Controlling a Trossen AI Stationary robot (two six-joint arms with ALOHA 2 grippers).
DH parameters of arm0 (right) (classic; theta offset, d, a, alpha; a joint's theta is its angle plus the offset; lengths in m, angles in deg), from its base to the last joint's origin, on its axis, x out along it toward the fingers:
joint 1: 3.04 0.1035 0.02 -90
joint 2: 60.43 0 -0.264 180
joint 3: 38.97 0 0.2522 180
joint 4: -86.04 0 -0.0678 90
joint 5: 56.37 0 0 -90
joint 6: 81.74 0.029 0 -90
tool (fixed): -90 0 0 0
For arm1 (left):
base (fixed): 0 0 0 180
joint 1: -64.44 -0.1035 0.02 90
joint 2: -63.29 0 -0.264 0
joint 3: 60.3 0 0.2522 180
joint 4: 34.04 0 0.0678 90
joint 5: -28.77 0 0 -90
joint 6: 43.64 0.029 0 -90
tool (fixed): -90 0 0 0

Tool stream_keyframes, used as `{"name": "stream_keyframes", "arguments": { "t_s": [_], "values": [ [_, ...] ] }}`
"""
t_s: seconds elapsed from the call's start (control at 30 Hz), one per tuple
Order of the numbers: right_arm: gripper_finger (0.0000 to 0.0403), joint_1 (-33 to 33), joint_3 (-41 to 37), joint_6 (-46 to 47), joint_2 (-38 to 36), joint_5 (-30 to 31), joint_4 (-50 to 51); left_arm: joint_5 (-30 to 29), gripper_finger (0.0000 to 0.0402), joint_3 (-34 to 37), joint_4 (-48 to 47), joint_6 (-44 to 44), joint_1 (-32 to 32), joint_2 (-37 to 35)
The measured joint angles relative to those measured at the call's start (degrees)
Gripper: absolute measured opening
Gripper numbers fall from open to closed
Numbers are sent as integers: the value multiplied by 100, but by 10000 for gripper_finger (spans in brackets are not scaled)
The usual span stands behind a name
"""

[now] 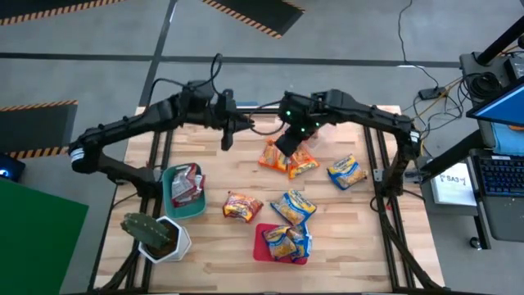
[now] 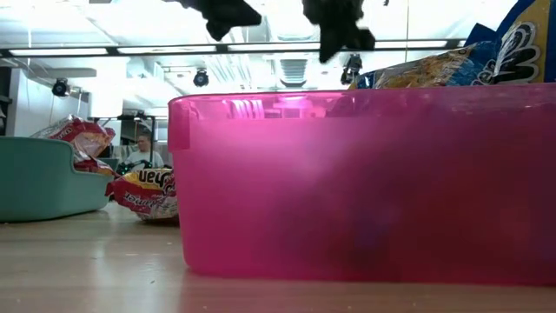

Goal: Sort Maruchan noodles
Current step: Put the right orange noodle pack into the transparent bin

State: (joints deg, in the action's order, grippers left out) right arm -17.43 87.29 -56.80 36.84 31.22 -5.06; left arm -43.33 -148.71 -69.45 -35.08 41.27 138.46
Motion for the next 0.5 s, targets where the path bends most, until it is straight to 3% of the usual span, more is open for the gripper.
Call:
{"name": "stream_keyframes", "arguments": {
  "t_s": [0.27,0.5],
  "values": [
    [8,-415,-2789,-43,-1060,-1171,-1921,169,37,46,-481,161,-382,32],
    [8,-734,-5516,1293,-2151,-1255,-4029,183,37,46,-495,254,-388,76]
  ]
}}
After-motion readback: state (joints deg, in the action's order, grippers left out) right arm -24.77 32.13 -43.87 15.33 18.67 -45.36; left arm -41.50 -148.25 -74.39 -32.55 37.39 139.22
